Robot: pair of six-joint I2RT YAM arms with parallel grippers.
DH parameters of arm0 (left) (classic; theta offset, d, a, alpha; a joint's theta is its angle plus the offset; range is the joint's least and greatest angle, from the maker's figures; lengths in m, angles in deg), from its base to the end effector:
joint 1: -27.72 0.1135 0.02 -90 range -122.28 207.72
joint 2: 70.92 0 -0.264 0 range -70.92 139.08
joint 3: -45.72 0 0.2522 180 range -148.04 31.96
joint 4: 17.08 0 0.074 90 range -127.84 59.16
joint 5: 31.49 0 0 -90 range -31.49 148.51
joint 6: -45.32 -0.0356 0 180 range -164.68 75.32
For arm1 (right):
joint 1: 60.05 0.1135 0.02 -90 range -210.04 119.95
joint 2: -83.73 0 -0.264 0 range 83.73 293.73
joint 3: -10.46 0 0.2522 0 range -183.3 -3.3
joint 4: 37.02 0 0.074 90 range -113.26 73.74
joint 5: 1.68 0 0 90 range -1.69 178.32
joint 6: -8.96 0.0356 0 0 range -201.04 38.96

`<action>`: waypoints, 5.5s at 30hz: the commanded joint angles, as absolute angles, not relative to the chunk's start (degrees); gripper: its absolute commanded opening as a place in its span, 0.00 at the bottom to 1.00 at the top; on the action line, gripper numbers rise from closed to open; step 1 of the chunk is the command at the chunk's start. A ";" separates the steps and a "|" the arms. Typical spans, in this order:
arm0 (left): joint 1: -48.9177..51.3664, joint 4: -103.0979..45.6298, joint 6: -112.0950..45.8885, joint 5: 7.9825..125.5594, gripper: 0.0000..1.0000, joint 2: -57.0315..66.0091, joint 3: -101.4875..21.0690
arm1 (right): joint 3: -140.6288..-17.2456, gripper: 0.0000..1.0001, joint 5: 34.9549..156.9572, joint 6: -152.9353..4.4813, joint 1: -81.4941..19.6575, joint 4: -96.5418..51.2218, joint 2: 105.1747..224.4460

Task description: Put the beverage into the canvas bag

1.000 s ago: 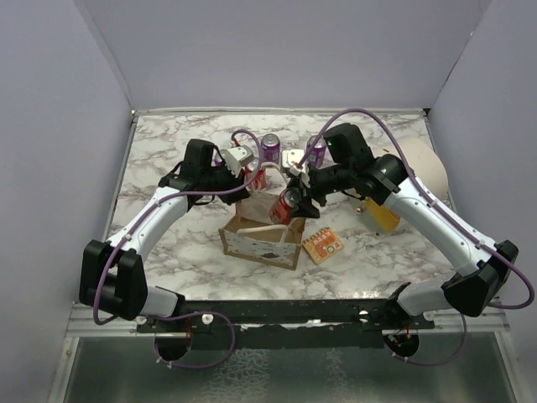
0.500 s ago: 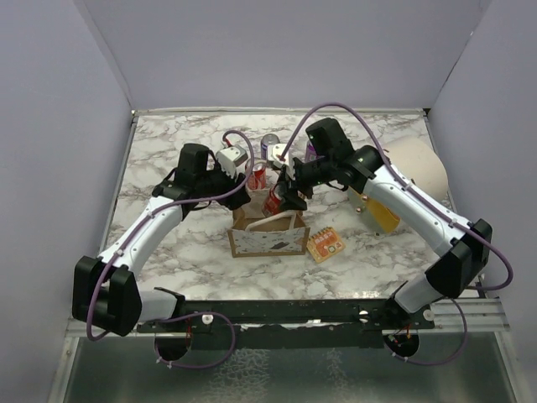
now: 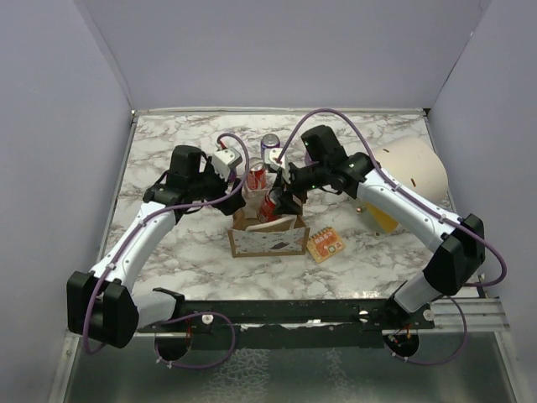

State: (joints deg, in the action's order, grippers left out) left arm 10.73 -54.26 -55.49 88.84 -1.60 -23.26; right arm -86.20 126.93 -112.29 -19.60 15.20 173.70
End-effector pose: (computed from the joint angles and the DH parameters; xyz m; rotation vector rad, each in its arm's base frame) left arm 0.2453 -0.0938 0.2952 0.8051 2.0429 -0.6469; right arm 0.2456 0.2386 0.3342 -1.6023 1.6592 0.8721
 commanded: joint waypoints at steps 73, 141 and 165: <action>12.27 -53.97 -55.45 103.63 0.32 13.56 -31.98 | -81.18 0.11 129.89 -112.53 -12.37 3.90 177.81; 11.06 -43.12 -47.84 99.82 0.00 10.79 -23.83 | -78.92 0.43 117.12 -107.77 -5.38 -3.77 189.09; 11.11 -42.41 -50.80 101.21 0.00 8.56 -23.01 | -77.39 0.83 116.66 -109.44 -5.38 -5.15 182.67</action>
State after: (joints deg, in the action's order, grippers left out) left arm 11.45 -42.48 -49.15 100.29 10.62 -23.59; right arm -78.74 117.31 -108.37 -5.72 -2.39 186.21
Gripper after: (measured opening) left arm 0.108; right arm 0.831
